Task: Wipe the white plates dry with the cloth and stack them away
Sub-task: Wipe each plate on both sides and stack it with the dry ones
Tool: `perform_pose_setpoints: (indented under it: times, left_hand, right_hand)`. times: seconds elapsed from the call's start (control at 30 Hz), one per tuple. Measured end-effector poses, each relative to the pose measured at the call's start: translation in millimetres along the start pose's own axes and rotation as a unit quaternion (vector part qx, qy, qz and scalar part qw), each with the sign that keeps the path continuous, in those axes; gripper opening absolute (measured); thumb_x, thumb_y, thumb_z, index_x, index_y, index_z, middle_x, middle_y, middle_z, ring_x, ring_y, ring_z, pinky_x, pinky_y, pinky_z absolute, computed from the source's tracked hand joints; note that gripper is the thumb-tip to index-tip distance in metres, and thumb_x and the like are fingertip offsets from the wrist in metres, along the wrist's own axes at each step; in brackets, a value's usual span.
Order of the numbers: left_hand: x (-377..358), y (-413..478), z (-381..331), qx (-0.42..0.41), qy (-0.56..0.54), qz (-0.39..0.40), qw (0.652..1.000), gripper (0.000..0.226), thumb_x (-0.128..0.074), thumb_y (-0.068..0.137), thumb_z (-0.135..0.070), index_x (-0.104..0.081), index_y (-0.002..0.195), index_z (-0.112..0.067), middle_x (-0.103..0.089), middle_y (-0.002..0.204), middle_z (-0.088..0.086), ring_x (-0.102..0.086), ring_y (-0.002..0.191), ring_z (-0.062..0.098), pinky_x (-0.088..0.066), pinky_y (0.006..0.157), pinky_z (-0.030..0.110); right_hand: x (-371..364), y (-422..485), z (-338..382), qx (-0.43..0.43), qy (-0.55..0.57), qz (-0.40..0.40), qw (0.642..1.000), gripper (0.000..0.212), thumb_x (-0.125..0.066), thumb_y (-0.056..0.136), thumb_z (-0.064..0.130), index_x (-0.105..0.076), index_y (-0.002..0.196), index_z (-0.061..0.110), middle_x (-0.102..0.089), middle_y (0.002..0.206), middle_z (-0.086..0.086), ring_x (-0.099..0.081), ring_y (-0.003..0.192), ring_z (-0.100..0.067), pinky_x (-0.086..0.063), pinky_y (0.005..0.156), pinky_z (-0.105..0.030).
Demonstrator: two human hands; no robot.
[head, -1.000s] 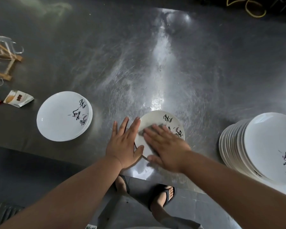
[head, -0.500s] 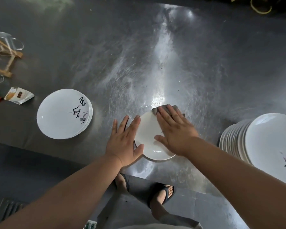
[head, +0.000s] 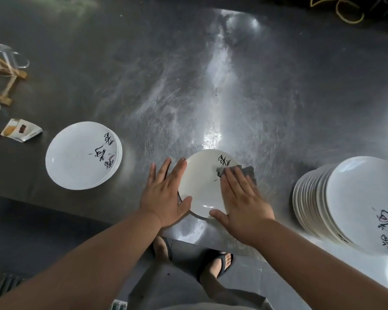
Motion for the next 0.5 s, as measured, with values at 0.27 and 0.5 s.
perform_pose_setpoints:
  times: [0.27, 0.5]
  left_hand:
    - [1, 0, 0, 0.006, -0.021, -0.015, 1.000, 0.096, -0.039, 0.093, -0.064, 0.004, 0.167, -0.019, -0.007, 0.175, -0.002, 0.002, 0.162, 0.023, 0.008, 0.129, 0.053]
    - [-1, -1, 1, 0.009, -0.038, -0.033, 0.999, 0.098, -0.039, 0.091, -0.069, -0.004, 0.166, -0.016, -0.012, 0.174, 0.001, -0.002, 0.161, 0.023, 0.003, 0.129, 0.054]
  right_hand:
    - [6, 11, 1, -0.008, 0.017, -0.019, 1.000, 0.097, -0.003, 0.096, 0.077, 0.021, 0.163, 0.011, 0.031, 0.170, -0.004, 0.040, 0.150, -0.019, 0.018, 0.126, -0.041]
    - [-3, 2, 2, -0.021, 0.038, -0.045, 0.998, 0.094, -0.005, 0.096, 0.075, 0.013, 0.165, 0.013, 0.019, 0.174, -0.003, 0.031, 0.155, -0.021, 0.013, 0.129, -0.043]
Point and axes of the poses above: each hand's wrist, its own y-axis towards the middle knuckle, its own x-axis out of the back of the hand, z = x × y, the point moved 4 cm from there along y, towards the middle knuckle
